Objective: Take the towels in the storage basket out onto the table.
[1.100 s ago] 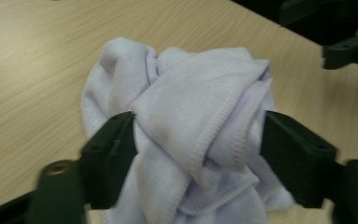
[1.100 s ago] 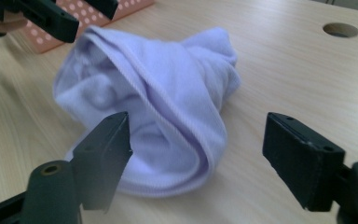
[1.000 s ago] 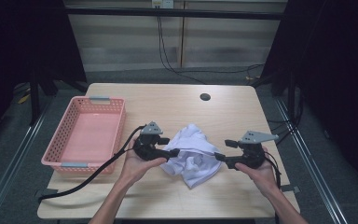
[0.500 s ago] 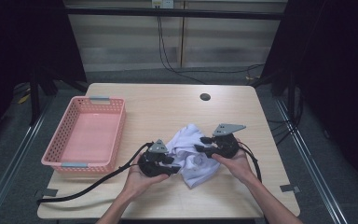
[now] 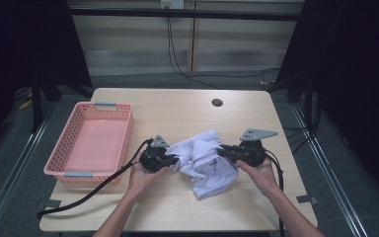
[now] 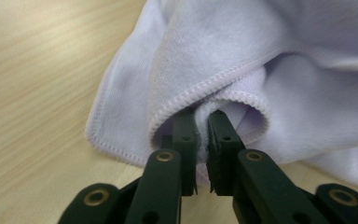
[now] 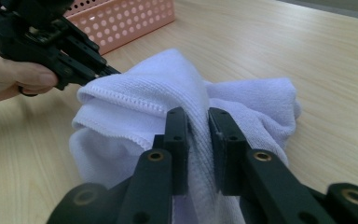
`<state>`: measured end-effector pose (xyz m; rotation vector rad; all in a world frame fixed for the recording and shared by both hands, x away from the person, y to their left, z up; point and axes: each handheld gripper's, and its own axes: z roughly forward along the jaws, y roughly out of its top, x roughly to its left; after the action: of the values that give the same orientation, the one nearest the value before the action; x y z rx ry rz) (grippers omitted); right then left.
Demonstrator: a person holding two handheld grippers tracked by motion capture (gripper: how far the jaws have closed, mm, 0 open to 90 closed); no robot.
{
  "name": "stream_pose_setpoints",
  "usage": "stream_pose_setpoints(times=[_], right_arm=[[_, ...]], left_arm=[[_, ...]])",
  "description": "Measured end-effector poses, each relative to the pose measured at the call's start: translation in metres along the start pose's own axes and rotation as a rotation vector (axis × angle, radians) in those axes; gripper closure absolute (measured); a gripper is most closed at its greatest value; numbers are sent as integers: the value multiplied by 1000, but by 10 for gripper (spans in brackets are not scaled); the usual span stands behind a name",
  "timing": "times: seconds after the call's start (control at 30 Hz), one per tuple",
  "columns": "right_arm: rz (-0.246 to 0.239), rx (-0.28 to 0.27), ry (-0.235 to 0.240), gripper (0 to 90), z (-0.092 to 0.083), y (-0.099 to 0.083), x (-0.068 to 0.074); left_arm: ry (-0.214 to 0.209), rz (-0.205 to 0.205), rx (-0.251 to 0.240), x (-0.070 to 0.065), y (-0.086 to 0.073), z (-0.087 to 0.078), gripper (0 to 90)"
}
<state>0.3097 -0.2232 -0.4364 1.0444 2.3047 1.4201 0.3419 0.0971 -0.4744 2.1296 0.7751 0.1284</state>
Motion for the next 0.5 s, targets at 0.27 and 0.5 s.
stream_pose_setpoints(times=[0.27,0.5], right_arm=[[0,3,28,808,5,1,2],[-28,34,54,813,7,2,12]], left_arm=[[-94,72,-117,-38,9,-28,622],[-66,97,-107,-30,15,-10,804]])
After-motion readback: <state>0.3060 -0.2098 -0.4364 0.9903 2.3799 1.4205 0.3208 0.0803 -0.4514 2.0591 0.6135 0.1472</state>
